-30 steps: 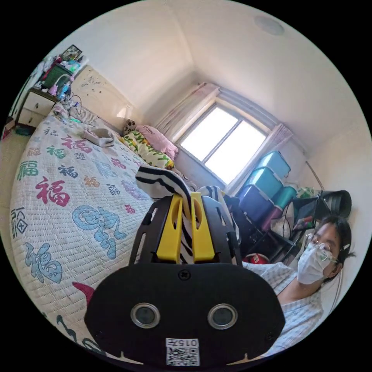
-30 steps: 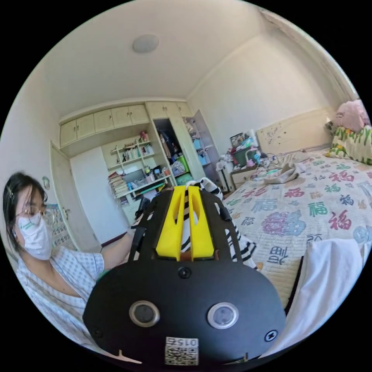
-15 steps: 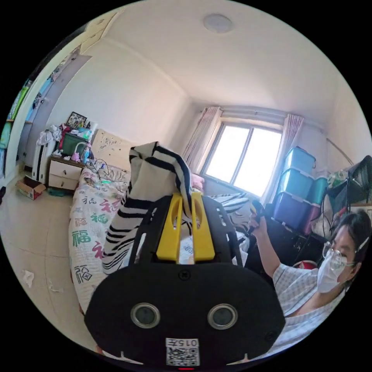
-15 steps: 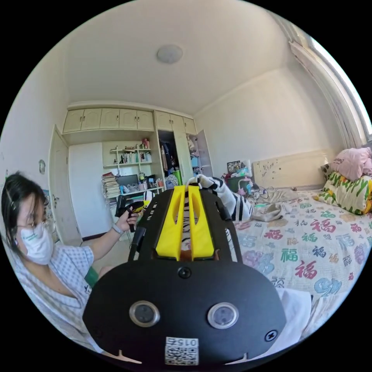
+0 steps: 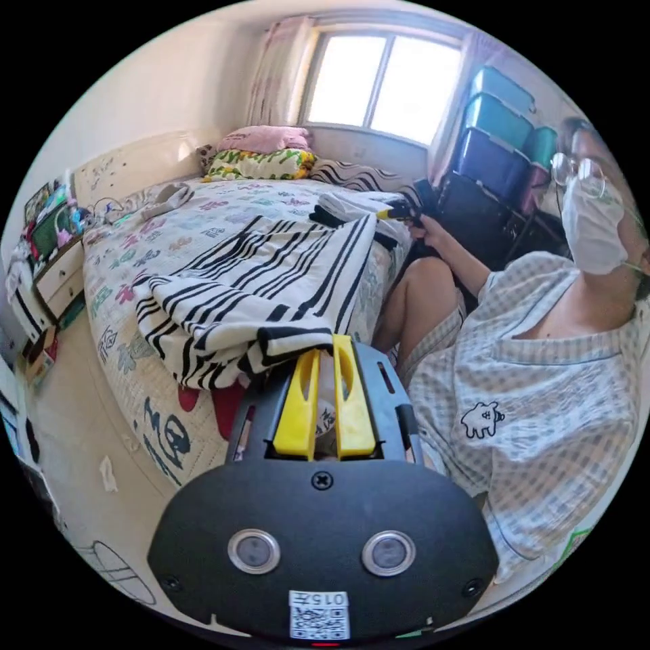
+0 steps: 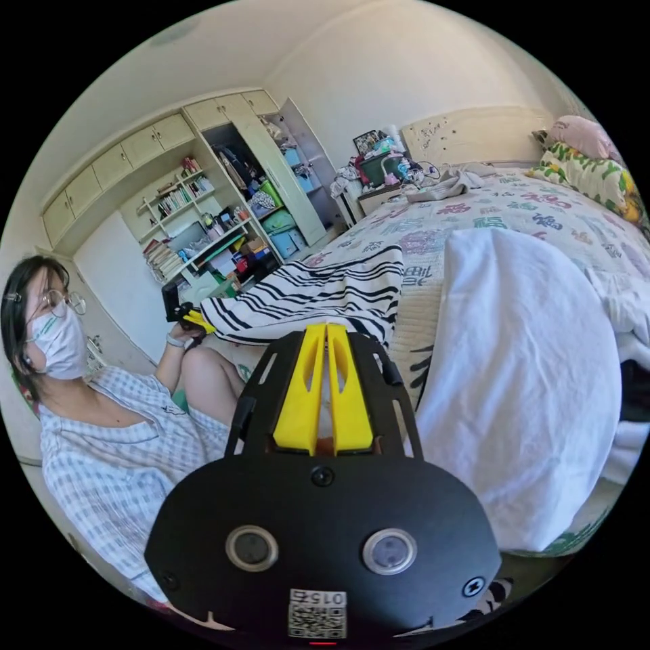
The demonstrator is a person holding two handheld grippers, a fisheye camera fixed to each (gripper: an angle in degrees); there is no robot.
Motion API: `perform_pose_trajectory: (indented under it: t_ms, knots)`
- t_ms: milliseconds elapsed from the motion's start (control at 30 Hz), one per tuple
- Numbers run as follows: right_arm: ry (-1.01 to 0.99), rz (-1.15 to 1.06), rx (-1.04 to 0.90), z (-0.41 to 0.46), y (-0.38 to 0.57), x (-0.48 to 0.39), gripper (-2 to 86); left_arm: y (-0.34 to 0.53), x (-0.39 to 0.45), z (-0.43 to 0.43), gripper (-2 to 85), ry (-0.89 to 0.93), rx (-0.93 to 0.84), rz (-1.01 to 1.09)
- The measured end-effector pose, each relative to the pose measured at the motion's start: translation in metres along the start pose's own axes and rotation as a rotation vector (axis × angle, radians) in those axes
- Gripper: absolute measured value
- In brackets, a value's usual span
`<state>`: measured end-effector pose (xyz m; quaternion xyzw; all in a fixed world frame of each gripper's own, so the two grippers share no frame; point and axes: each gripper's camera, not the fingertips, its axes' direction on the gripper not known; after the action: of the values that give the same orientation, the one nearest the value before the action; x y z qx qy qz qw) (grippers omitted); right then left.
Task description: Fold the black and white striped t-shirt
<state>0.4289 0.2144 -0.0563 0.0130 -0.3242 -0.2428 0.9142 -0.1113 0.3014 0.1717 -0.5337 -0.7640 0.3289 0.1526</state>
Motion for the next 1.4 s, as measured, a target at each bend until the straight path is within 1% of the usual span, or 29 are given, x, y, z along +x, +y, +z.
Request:
perform_pose_trajectory:
  t_ms: [33,67,133,167,267,300,367,433,533,567,633,667,700,767,833,867,933,967,1000,1033,1100,1167,1233,1300,1367,1400]
  knots:
    - [0.014,-0.015,-0.035,0.002,-0.002,-0.001,-0.2,-0.011,0.013,0.01,2.2,-0.027,-0.09,0.042]
    - [0.022,-0.017,-0.039,0.002,-0.002,-0.001,-0.2,-0.014,0.018,0.016,2.2,-0.049,-0.142,0.051]
    - [0.045,0.015,0.04,-0.011,0.002,-0.001,0.3,-0.015,0.026,0.031,2.0,-0.106,-0.335,0.042]
    - [0.047,0.016,0.059,-0.016,0.003,-0.001,0.6,-0.012,0.027,0.03,2.0,-0.115,-0.356,0.032]
    - [0.138,-0.031,0.118,-0.036,0.001,-0.009,1.2,0.008,0.021,-0.004,2.0,-0.203,-0.304,-0.091]
    - [0.172,-0.066,0.131,-0.038,-0.006,-0.015,1.3,0.012,0.016,-0.026,2.2,-0.257,-0.242,-0.155]
    - [0.155,-0.124,0.143,-0.034,-0.022,-0.021,1.5,0.01,0.009,-0.061,2.9,-0.355,-0.09,-0.221]
    - [0.03,-0.189,0.147,-0.016,-0.051,-0.027,2.0,-0.013,0.0,-0.089,4.4,-0.421,0.122,-0.234]
    - [-0.133,-0.253,0.129,0.022,-0.085,-0.035,2.3,-0.06,-0.023,-0.07,4.0,-0.447,0.225,-0.197]
    - [-0.158,-0.261,0.122,0.03,-0.09,-0.036,2.3,-0.07,-0.031,-0.06,3.7,-0.451,0.215,-0.189]
    - [-0.205,-0.276,0.077,0.064,-0.099,-0.037,2.1,-0.106,-0.07,-0.008,2.3,-0.485,0.04,-0.268]
    - [-0.202,-0.274,0.061,0.071,-0.098,-0.035,1.9,-0.111,-0.082,0.005,2.3,-0.492,-0.014,-0.31]
    - [-0.192,-0.256,0.032,0.085,-0.096,-0.031,1.5,-0.116,-0.102,0.031,2.5,-0.493,-0.106,-0.361]
    - [-0.189,-0.23,-0.012,0.099,-0.091,-0.023,0.8,-0.109,-0.123,0.059,3.1,-0.462,-0.138,-0.402]
    - [-0.219,-0.209,-0.033,0.105,-0.094,-0.013,0.2,-0.104,-0.141,0.077,3.4,-0.422,-0.219,-0.393]
    - [-0.225,-0.206,-0.034,0.105,-0.095,-0.011,0.1,-0.103,-0.146,0.075,3.3,-0.398,-0.21,-0.409]
    - [-0.246,-0.204,-0.051,0.105,-0.096,-0.005,0.0,-0.093,-0.162,0.065,1.3,-0.255,-0.114,-0.484]
    - [-0.25,-0.203,-0.056,0.104,-0.096,-0.003,0.0,-0.09,-0.165,0.065,0.7,-0.207,-0.091,-0.49]
    - [-0.257,-0.193,-0.059,0.103,-0.096,0.002,0.0,-0.085,-0.17,0.064,-0.1,-0.122,-0.056,-0.496]
    - [-0.267,-0.178,-0.052,0.099,-0.095,0.007,0.0,-0.082,-0.17,0.06,-0.5,-0.067,-0.025,-0.487]
    - [-0.28,-0.148,-0.033,0.093,-0.095,0.016,0.1,-0.086,-0.157,0.047,-0.6,-0.021,0.035,-0.427]
    - [-0.29,-0.128,-0.016,0.087,-0.094,0.023,0.2,-0.094,-0.135,0.034,-0.5,-0.044,0.06,-0.357]
    - [-0.312,-0.106,0.012,0.079,-0.093,0.032,0.3,-0.097,-0.122,0.029,0.3,-0.299,0.035,-0.375]
    - [-0.338,-0.091,0.033,0.074,-0.094,0.037,0.4,-0.091,-0.134,0.036,1.6,-0.413,-0.007,-0.464]
    - [-0.361,-0.083,0.045,0.071,-0.094,0.041,0.5,-0.08,-0.159,0.051,3.1,-0.283,-0.045,-0.531]
    - [-0.369,-0.083,0.045,0.07,-0.095,0.043,0.6,-0.072,-0.177,0.061,4.1,-0.176,-0.059,-0.579]
